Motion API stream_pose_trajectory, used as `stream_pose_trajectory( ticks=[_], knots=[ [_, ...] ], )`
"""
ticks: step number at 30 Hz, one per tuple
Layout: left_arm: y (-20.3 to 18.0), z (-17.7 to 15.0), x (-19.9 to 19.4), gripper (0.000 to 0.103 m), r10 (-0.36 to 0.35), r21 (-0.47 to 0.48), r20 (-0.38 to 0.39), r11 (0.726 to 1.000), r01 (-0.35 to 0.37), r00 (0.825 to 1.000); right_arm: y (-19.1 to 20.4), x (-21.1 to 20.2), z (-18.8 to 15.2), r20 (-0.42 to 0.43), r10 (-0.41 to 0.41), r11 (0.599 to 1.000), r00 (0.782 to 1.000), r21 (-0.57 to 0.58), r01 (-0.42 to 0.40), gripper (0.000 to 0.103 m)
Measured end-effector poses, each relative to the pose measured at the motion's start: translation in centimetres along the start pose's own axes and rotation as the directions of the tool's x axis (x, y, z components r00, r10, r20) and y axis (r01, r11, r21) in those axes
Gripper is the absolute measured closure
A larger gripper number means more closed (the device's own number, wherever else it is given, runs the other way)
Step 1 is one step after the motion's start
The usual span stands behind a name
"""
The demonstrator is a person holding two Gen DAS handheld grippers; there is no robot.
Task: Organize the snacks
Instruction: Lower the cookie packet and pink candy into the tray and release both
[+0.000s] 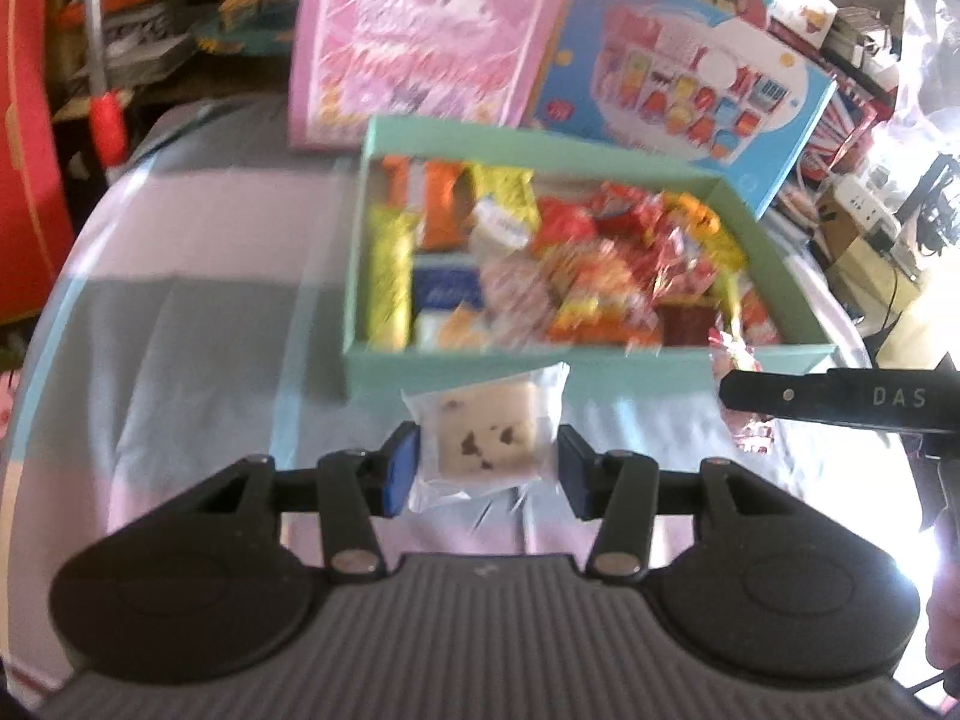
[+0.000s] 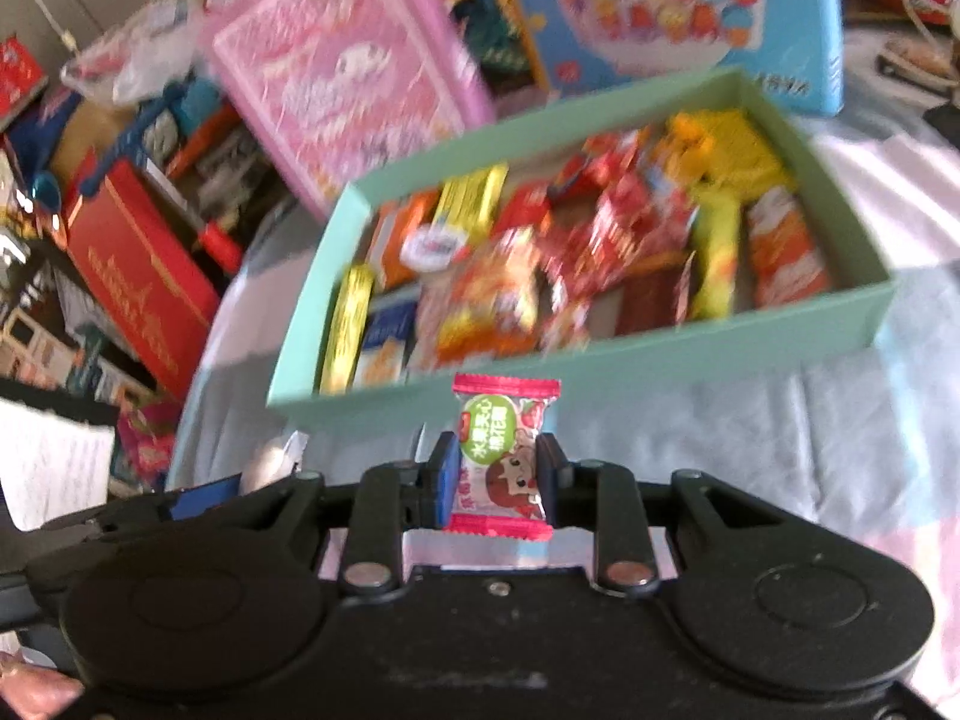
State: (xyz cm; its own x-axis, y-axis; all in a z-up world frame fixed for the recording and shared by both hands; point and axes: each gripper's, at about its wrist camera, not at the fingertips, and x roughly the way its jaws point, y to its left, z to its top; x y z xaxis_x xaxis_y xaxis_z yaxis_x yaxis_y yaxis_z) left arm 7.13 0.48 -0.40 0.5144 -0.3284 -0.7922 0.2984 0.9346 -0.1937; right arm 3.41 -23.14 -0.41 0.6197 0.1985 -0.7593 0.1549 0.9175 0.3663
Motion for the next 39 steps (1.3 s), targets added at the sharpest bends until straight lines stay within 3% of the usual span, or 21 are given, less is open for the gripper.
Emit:
stream_pose_trajectory(
  ticks=[7,13,21,33,39],
  knots=[
    [-3.1,4.8,2.1,0.055,-0.027,0.037,0.022,0.999,0.026,0.999,-2.1,-0.4,3.9,0.077,-0.022,0.999,0.997,0.037,0.02,0.077],
    [-4.7,7.0,4.6,0.055,-0.028,0.041,0.005,0.999,0.027,1.0,-3.4,1.0,5.7,0.079,-0.045,0.998,0.996,0.055,0.04,0.077],
    [-4.5,7.7,6.0,0.055,-0.02,0.033,-0.011,0.999,0.021,1.0,-4.2,2.7,6.2,0.056,-0.058,0.997,0.997,0.059,0.054,0.077],
    [-1.7,6.1,7.8,0.055,0.001,-0.015,-0.07,1.0,-0.002,0.998,-4.6,4.8,6.0,0.017,-0.064,0.996,0.998,0.067,0.063,0.076],
    [-2.4,6.1,8.4,0.054,-0.01,0.001,-0.078,1.0,0.01,0.997,-4.2,5.5,6.1,0.003,-0.052,0.997,0.999,0.056,0.052,0.076]
  ],
)
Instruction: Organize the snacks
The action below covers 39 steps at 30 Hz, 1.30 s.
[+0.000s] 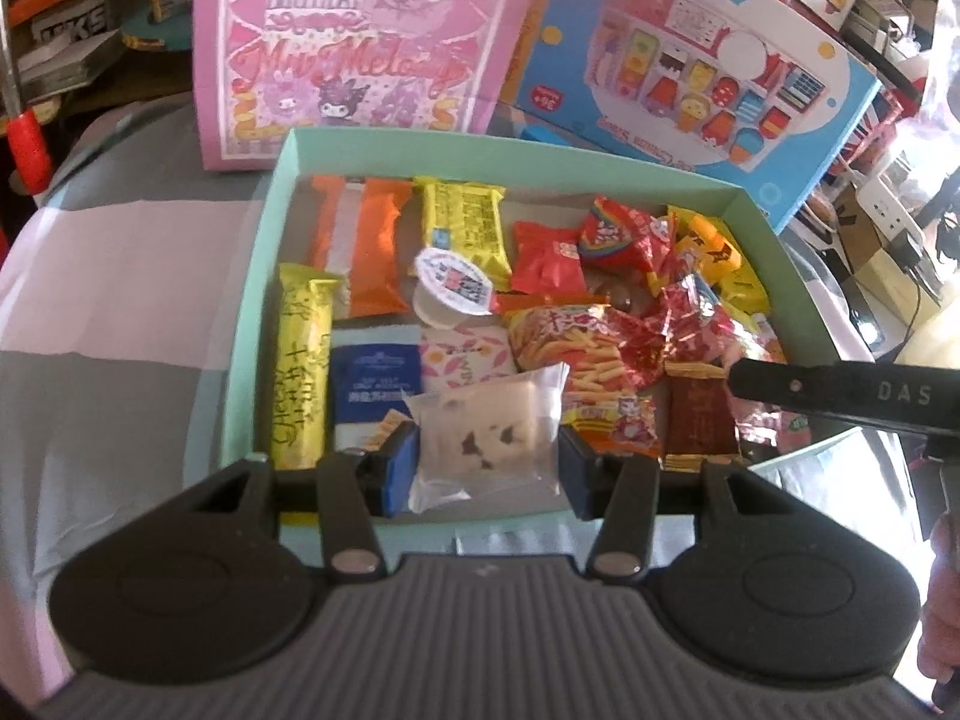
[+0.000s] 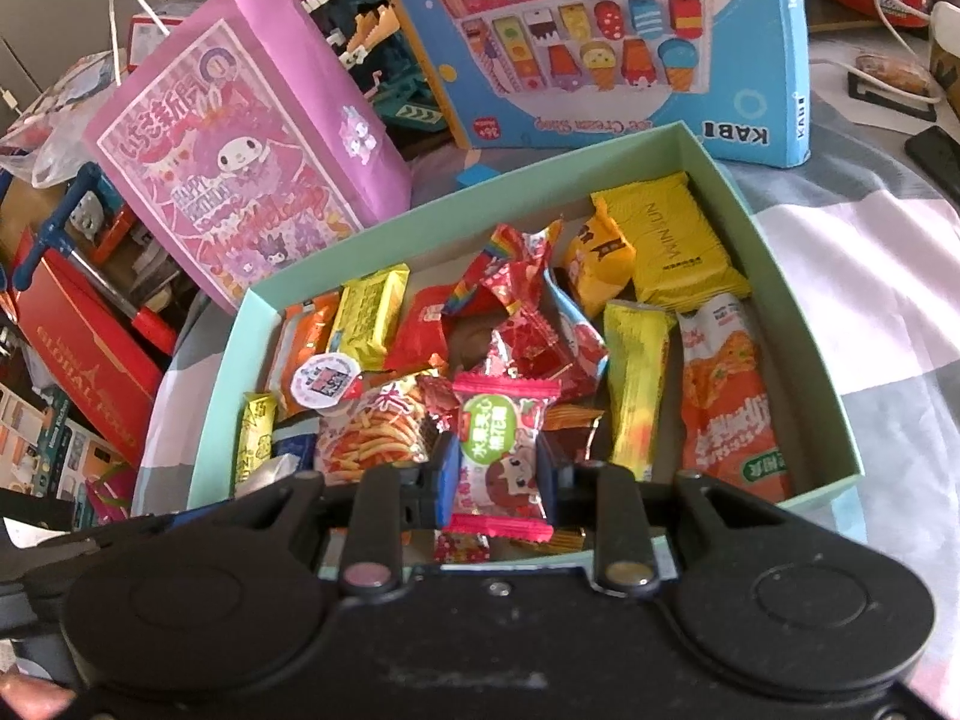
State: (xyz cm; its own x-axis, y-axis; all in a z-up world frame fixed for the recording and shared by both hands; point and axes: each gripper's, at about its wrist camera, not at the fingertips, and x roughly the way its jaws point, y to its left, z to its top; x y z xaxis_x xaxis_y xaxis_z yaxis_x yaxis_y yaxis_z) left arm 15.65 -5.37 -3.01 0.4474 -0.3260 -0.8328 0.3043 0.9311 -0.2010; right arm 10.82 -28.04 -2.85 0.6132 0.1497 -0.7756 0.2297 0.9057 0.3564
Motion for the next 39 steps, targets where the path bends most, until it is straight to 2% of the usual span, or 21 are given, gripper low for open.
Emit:
stream_pose_trajectory(
  ticks=[2,3,4,5,6,7,8,9,11,21,30,39],
  knots=[
    [-0.4,0.0,0.3,0.052,-0.002,0.009,-0.006,1.0,0.002,1.0,0.1,0.1,0.1,-0.001,0.004,1.0,1.0,-0.007,-0.004,0.073],
    [-0.6,-0.1,0.4,0.047,-0.001,0.014,-0.009,1.0,0.001,1.0,0.2,0.1,0.2,0.003,0.004,1.0,1.0,-0.008,-0.004,0.073],
    [-0.8,-0.2,0.4,0.042,0.008,0.02,-0.01,1.0,-0.008,1.0,0.2,0.1,0.2,0.005,0.005,1.0,1.0,-0.008,-0.005,0.064],
    [-0.9,-0.2,0.4,0.028,0.018,0.025,-0.007,1.0,-0.018,1.0,0.2,0.0,0.3,0.009,0.003,1.0,1.0,-0.008,-0.003,0.045],
    [-1.1,-0.2,0.3,0.012,0.039,0.029,0.002,0.999,-0.039,0.999,0.2,-0.2,0.3,0.019,-0.004,1.0,1.0,-0.005,0.004,0.033],
    [-1.1,-0.3,0.2,0.006,0.057,0.032,0.013,0.998,-0.057,0.998,0.1,-0.4,0.3,0.033,-0.01,1.0,0.999,-0.006,0.01,0.015],
    [-1.2,-0.2,0.0,0.0,0.074,0.033,0.024,0.997,-0.074,0.997,0.1,-0.7,0.3,0.047,-0.016,1.0,0.999,-0.009,0.016,0.009],
    [-1.2,-0.2,-0.2,0.0,0.086,0.033,0.033,0.996,-0.087,0.996,0.2,-0.9,0.3,0.053,-0.023,1.0,0.998,-0.014,0.024,0.008],
    [-1.2,0.0,-0.6,0.0,0.088,0.032,0.035,0.996,-0.089,0.996,0.1,-1.2,0.4,0.054,-0.024,1.0,0.998,-0.007,0.024,0.0],
    [-1.9,-0.4,-3.6,0.0,0.086,0.034,0.083,0.995,-0.089,0.993,1.1,-4.0,-0.3,0.076,-0.029,0.999,0.997,-0.029,0.031,0.0],
    [-2.9,-1.3,-8.4,0.0,0.074,0.056,0.177,0.995,-0.085,0.981,2.4,-8.4,-1.1,0.135,-0.02,0.996,0.991,-0.082,0.031,0.0],
    [-2.7,-4.1,-10.9,0.0,0.099,0.083,0.204,0.989,-0.118,0.974,2.5,-11.4,-3.4,0.165,-0.074,0.987,0.984,-0.127,0.096,0.0]
  ],
)
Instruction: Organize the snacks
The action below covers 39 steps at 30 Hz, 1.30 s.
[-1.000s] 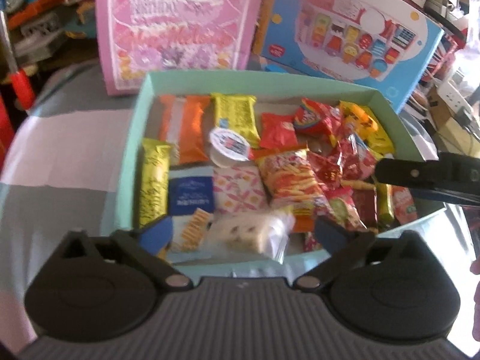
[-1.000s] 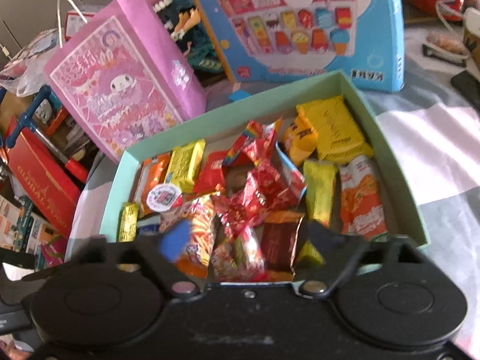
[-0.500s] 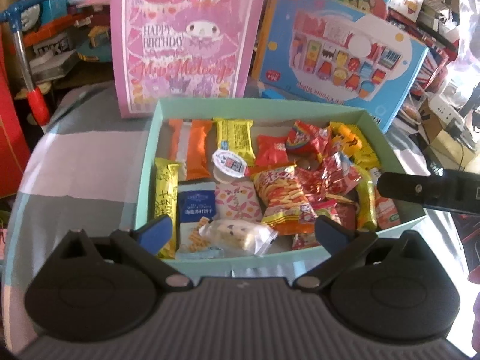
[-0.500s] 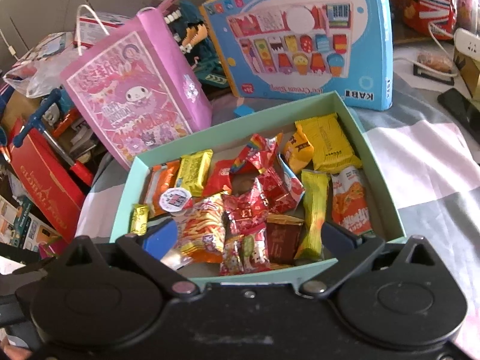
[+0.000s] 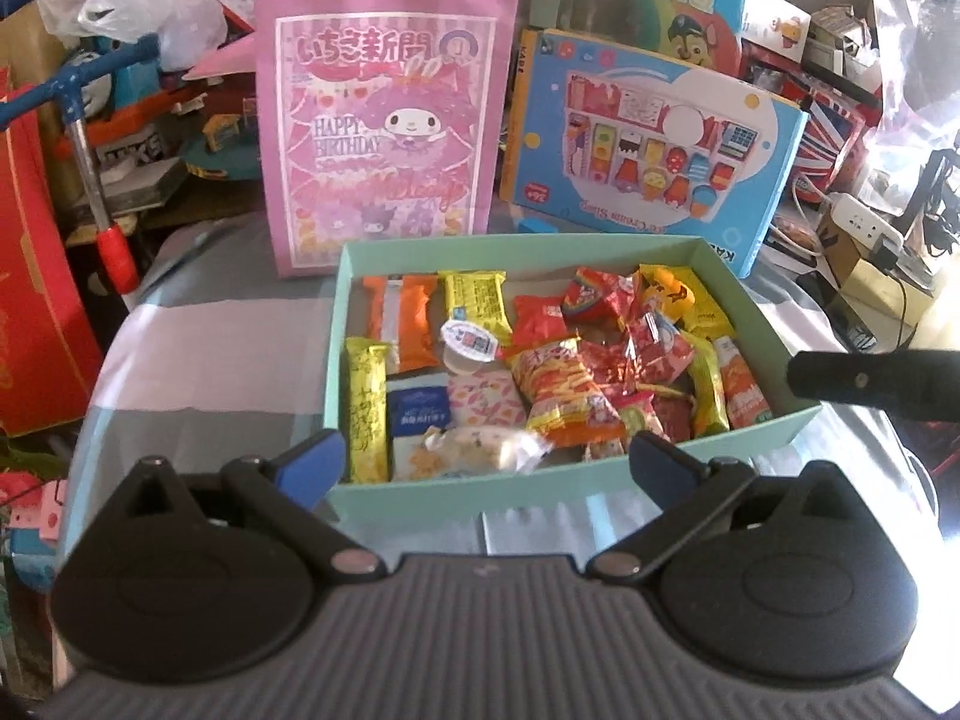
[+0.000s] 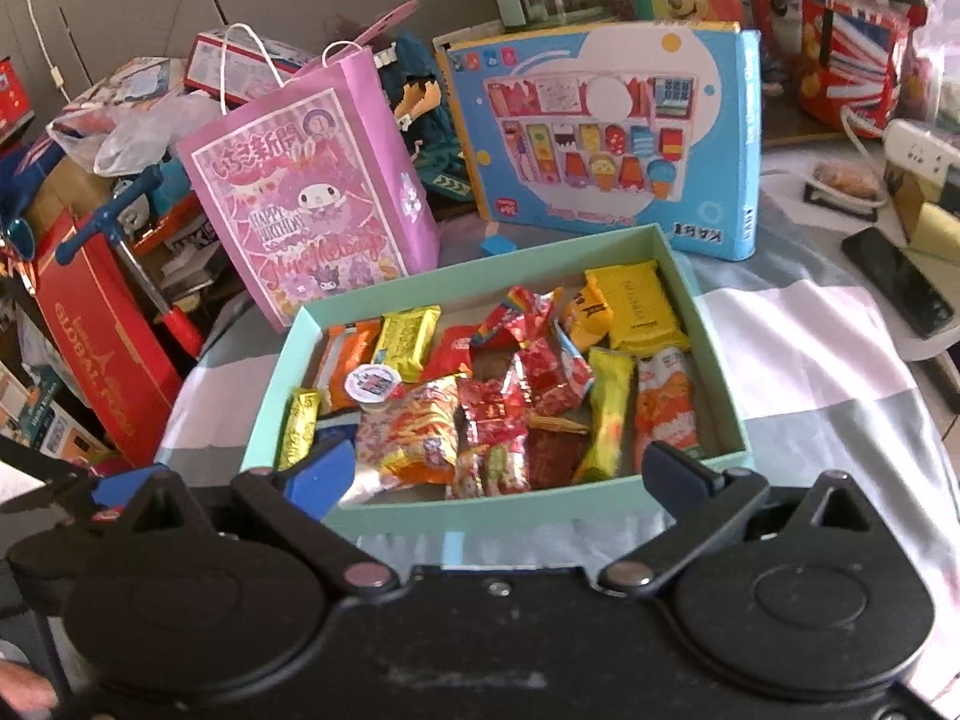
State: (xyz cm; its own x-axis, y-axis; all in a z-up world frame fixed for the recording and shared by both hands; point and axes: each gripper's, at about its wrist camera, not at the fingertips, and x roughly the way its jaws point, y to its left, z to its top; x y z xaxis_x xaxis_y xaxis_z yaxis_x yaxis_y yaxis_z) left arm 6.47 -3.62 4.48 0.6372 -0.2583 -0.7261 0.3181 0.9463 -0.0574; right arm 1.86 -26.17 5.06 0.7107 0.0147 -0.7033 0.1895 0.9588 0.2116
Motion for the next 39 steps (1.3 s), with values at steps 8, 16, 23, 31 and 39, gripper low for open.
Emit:
stream_pose_trajectory(
  ticks=[8,16,23,31,39],
  knots=[
    [1.5,-3.4,0.8,0.0,0.02,-0.08,-0.068,0.996,-0.025,0.997,-0.6,0.1,-2.3,-0.06,-0.091,0.996,0.994,-0.004,0.091,0.0],
    [2.4,-6.1,2.2,0.0,0.052,-0.098,-0.125,0.993,-0.065,0.991,-2.0,1.9,-6.1,-0.168,-0.122,0.99,0.978,0.052,0.133,0.0],
    [2.1,-7.5,3.2,0.0,0.064,-0.083,-0.182,0.993,-0.08,0.981,-2.6,3.2,-8.3,-0.237,-0.149,0.985,0.96,0.052,0.166,0.0],
    [1.9,-8.1,4.4,0.0,0.08,-0.069,-0.223,0.993,-0.097,0.972,-2.8,4.3,-8.3,-0.261,-0.17,0.981,0.95,0.05,0.189,0.0],
    [2.0,-7.9,5.2,0.0,0.096,-0.072,-0.246,0.991,-0.117,0.965,-2.3,5.2,-8.1,-0.274,-0.182,0.981,0.944,0.017,0.194,0.0]
  ],
)
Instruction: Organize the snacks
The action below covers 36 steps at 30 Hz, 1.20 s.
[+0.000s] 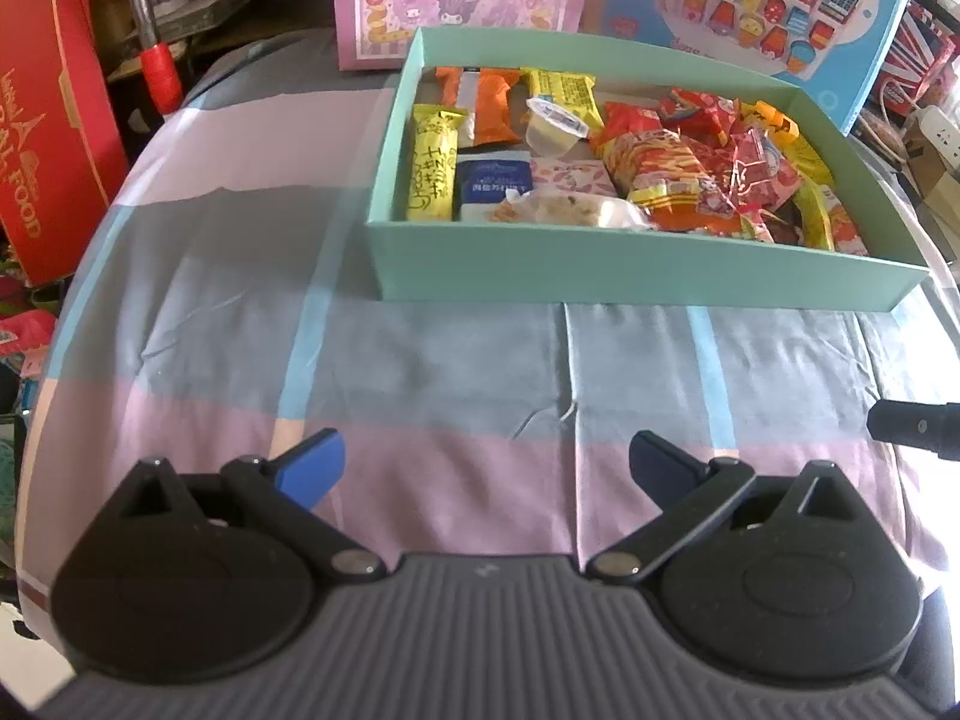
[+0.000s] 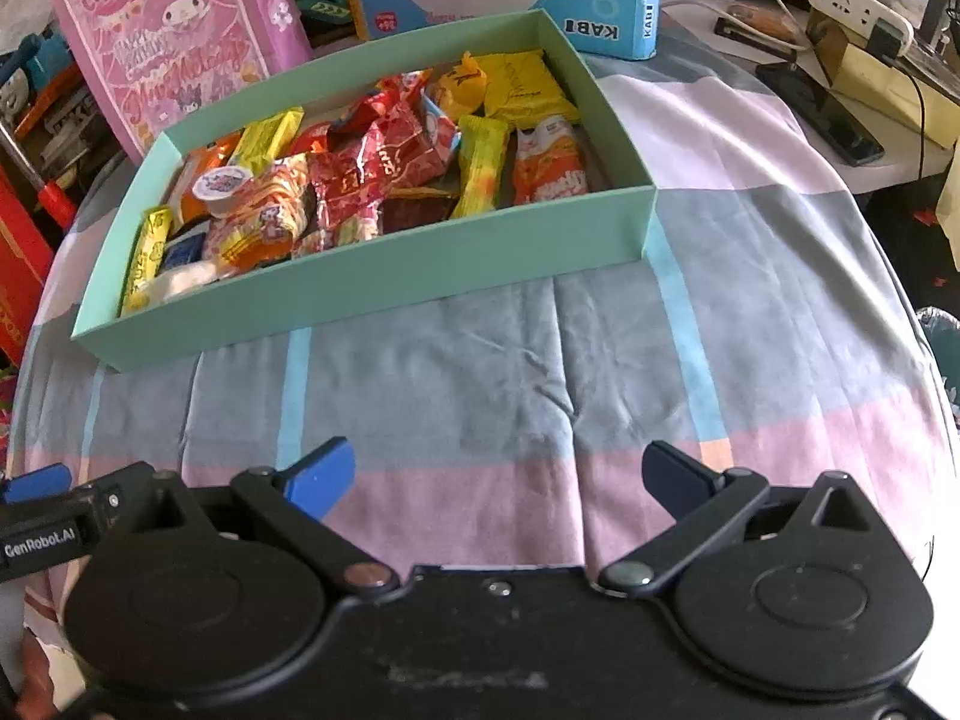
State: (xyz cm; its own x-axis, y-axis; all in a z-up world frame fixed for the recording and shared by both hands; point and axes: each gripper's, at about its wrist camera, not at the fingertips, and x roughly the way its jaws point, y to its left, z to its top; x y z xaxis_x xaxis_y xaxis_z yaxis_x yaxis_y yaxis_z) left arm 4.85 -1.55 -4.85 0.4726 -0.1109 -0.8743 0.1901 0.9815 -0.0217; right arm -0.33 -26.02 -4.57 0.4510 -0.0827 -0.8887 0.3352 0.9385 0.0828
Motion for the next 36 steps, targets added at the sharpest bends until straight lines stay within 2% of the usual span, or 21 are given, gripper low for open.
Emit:
stream_pose_trajectory(
  ticks=[11,36],
  knots=[
    [-0.1,1.3,0.1,0.0,0.017,-0.009,0.015,1.0,-0.017,1.0,0.1,0.0,1.4,0.018,-0.014,1.0,1.0,-0.022,0.015,0.0],
    [0.1,2.6,-0.6,0.0,0.037,-0.012,0.036,0.999,-0.036,0.999,0.0,-0.7,1.9,0.044,-0.045,0.998,0.998,-0.033,0.046,0.0]
  ],
)
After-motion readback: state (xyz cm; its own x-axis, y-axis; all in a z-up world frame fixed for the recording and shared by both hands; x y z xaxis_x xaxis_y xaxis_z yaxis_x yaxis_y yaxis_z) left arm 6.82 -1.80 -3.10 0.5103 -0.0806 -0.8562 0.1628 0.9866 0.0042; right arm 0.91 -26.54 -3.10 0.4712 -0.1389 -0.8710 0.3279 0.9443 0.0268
